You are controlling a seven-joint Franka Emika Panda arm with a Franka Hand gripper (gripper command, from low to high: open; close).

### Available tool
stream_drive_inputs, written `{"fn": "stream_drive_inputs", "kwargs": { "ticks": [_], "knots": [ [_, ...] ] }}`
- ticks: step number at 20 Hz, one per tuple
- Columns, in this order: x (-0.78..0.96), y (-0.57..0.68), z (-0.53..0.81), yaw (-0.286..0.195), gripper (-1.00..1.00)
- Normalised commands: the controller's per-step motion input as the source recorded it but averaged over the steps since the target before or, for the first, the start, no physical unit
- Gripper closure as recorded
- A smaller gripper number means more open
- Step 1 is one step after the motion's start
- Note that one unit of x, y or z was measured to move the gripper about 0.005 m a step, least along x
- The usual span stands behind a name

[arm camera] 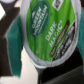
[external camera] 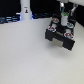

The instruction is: Open the kcup holder, insert the kcup into the holder, and close the kcup holder

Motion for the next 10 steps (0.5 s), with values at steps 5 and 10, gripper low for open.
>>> {"fn": "stream_drive_inputs", "kwargs": {
  "ticks": [5, 10],
  "knots": [
    [-0.09, 0.16, -0.22, 0.107, 1.00],
    [-0.09, 0.02, -0.30, 0.068, 1.00]
  ]
}}
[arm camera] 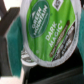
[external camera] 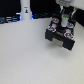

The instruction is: Open the kcup holder, insert the kcup into the holder, and close the kcup holder

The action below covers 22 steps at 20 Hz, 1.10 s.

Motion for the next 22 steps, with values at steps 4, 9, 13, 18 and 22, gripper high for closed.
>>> {"fn": "stream_drive_inputs", "kwargs": {
  "ticks": [4, 9, 13, 18, 22],
  "knots": [
    [-0.06, -0.03, -0.17, 0.017, 1.00],
    [0.03, -0.17, 0.23, -0.006, 1.00],
    [0.06, -0.34, 0.33, -0.045, 1.00],
    [0.14, -0.33, 0.16, -0.033, 1.00],
    [0.05, -0.19, 0.00, 0.000, 1.00]
  ]
}}
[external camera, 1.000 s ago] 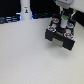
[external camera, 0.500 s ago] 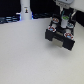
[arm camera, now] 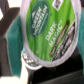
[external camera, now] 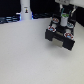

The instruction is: Open the kcup holder, insert the kcup into the holder, and close the kcup holder

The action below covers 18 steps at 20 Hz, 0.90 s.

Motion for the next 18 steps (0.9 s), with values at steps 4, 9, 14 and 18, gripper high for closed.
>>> {"fn": "stream_drive_inputs", "kwargs": {
  "ticks": [4, 9, 14, 18],
  "knots": [
    [-0.05, 0.01, -0.23, 0.034, 1.00],
    [-0.05, 0.01, -0.22, 0.035, 1.00],
    [-0.02, -0.10, -0.07, 0.004, 1.00],
    [-0.01, -0.12, 0.02, -0.005, 1.00]
  ]
}}
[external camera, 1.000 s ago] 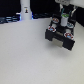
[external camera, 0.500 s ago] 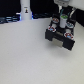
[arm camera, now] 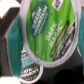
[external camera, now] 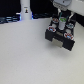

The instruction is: Open the kcup holder, insert the kcup into the holder, and close the kcup holder

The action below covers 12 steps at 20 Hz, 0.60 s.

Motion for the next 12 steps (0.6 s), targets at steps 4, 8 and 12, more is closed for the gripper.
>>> {"fn": "stream_drive_inputs", "kwargs": {
  "ticks": [4, 8, 12],
  "knots": [
    [0.07, -0.11, 0.37, -0.048, 1.00],
    [0.11, -0.05, 0.01, -0.013, 1.00],
    [0.00, -0.10, -0.11, 0.000, 1.00]
  ]
}}
